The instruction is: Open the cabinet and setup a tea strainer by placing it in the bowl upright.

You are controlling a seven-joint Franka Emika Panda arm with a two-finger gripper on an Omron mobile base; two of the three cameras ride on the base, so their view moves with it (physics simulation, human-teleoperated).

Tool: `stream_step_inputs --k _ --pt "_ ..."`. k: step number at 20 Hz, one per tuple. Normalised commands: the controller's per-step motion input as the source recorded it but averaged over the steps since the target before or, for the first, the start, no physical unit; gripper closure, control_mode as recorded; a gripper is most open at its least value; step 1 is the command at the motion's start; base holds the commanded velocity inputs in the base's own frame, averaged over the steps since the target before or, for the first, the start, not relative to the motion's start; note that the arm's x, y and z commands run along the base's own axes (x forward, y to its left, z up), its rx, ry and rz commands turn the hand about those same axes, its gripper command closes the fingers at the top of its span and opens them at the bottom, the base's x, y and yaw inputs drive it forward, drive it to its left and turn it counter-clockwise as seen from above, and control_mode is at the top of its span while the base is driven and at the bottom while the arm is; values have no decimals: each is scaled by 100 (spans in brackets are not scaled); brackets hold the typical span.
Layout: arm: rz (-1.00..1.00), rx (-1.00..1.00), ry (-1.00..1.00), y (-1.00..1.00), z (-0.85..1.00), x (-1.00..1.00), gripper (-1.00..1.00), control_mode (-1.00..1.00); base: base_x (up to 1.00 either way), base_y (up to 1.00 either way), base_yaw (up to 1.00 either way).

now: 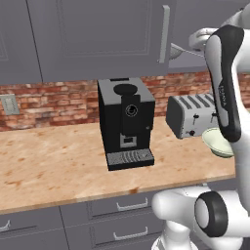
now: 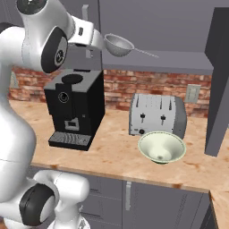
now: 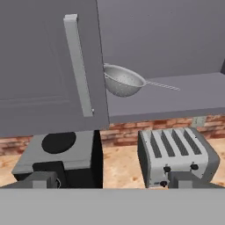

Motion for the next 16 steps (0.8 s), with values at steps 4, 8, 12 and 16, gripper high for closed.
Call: stream_step_inputs --k 4,8,12,16 --pt "-2 0 0 54 15 0 -100 -100 0 0 0" --pt "0 0 0 32 3 1 -100 -100 0 0 0" --pt "0 -2 0 30 -2 24 -100 -100 0 0 0" --pt "0 -1 0 8 -8 45 -100 -100 0 0 0"
